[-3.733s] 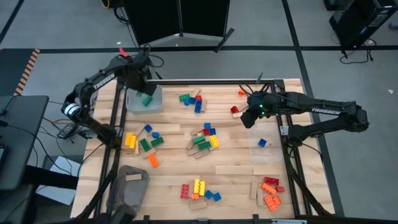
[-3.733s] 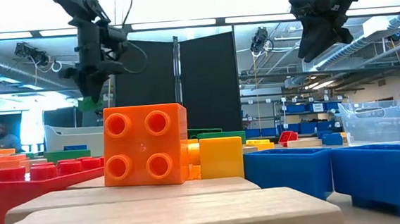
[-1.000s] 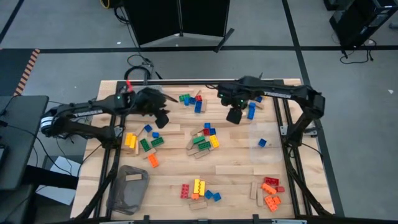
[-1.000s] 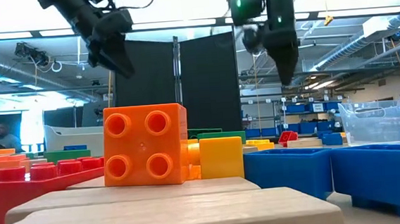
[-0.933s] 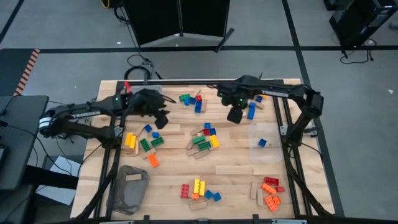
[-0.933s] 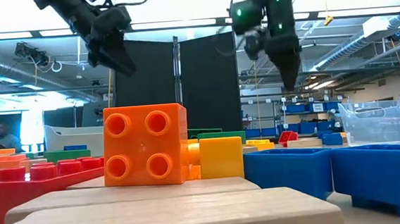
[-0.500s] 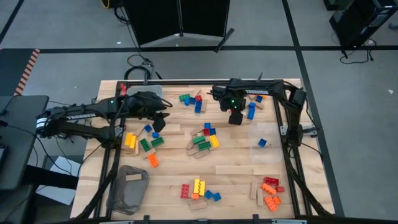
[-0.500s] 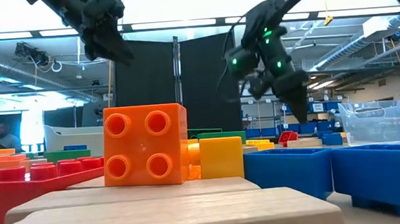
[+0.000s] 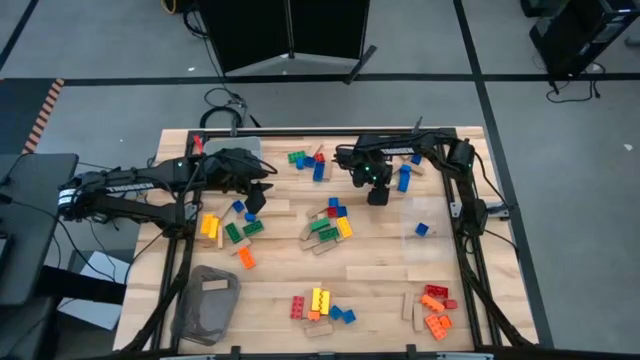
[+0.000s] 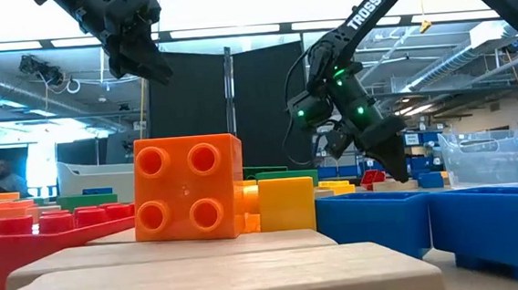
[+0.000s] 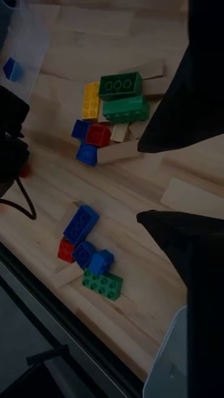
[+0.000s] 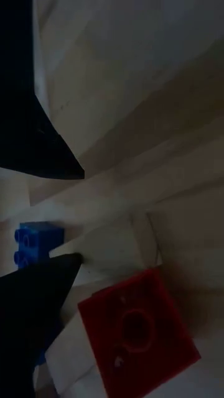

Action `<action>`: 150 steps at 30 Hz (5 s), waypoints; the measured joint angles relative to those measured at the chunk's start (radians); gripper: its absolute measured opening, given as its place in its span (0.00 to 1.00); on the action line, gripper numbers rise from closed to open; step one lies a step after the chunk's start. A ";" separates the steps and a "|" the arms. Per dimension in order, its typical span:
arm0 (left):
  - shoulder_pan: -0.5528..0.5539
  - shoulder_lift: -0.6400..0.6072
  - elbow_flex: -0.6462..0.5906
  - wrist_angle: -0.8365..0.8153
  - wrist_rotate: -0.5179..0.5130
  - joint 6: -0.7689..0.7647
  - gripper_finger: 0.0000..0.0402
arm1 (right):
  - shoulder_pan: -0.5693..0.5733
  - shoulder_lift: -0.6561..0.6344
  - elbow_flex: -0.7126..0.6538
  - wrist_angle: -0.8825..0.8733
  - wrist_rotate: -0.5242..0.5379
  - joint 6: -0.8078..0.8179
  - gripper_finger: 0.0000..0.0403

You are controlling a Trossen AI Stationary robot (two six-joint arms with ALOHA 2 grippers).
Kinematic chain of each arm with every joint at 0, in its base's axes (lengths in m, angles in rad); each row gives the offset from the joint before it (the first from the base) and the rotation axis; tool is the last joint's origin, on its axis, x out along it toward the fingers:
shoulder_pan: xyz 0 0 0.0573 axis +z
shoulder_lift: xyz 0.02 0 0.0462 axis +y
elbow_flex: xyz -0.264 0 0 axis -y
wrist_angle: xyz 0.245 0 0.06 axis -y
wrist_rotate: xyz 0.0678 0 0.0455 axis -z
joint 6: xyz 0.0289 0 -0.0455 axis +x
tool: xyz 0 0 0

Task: Sort blocks by size
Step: Put the brown block into the black bin

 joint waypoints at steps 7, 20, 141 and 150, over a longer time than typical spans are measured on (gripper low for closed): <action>0.000 0.000 0.000 0.007 0.000 0.000 0.42 | 0.017 -0.028 -0.003 0.022 -0.022 -0.036 0.50; 0.000 0.001 0.000 0.055 -0.002 0.000 0.42 | 0.050 -0.124 -0.003 0.031 -0.066 -0.039 0.47; -0.001 0.379 0.002 1.216 0.260 -0.059 0.14 | 0.292 -0.696 -0.102 1.162 -0.172 0.332 0.38; -0.007 0.157 0.002 0.800 -0.006 -0.108 0.14 | 0.262 -0.751 -0.103 0.968 -0.172 0.334 0.47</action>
